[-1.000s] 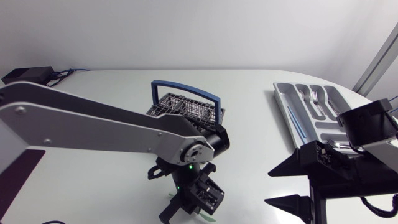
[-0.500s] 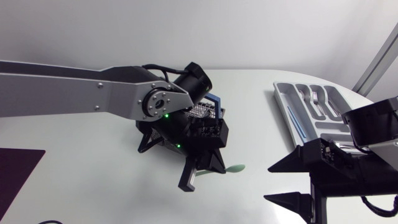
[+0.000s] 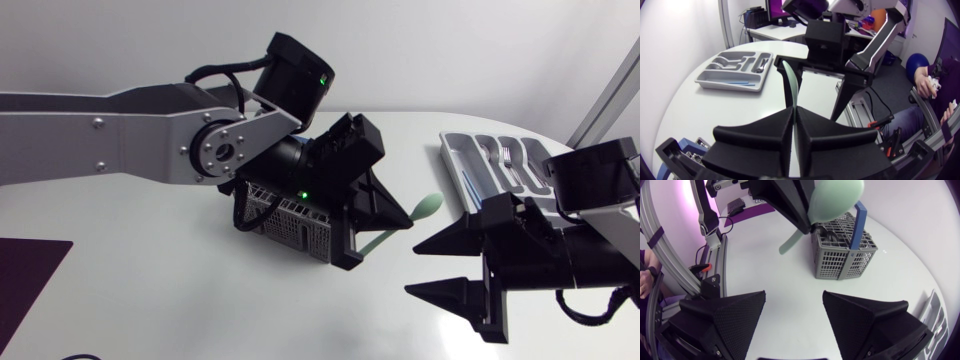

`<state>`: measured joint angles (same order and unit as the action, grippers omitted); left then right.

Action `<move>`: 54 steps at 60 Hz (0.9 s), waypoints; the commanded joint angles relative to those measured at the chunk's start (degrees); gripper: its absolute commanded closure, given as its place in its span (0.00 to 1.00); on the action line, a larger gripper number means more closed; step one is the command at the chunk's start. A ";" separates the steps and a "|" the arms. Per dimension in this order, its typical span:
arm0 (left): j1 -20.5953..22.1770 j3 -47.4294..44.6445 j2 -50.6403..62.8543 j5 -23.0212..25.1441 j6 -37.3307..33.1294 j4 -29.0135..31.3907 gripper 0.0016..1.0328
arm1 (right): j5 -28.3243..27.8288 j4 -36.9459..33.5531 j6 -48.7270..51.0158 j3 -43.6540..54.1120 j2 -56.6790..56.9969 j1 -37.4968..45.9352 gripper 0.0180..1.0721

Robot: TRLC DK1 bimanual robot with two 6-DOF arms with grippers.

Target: Unload the cutlery basket into the drawer organizer.

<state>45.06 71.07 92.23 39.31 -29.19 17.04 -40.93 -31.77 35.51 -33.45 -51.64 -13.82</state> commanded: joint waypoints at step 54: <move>-4.98 -12.09 -6.97 8.94 30.86 -30.92 0.97 | -28.33 7.34 -14.15 -14.71 -15.07 7.23 0.36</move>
<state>40.86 60.58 86.50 47.57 0.23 -12.53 -67.59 -24.97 22.87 -46.65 -65.23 -6.94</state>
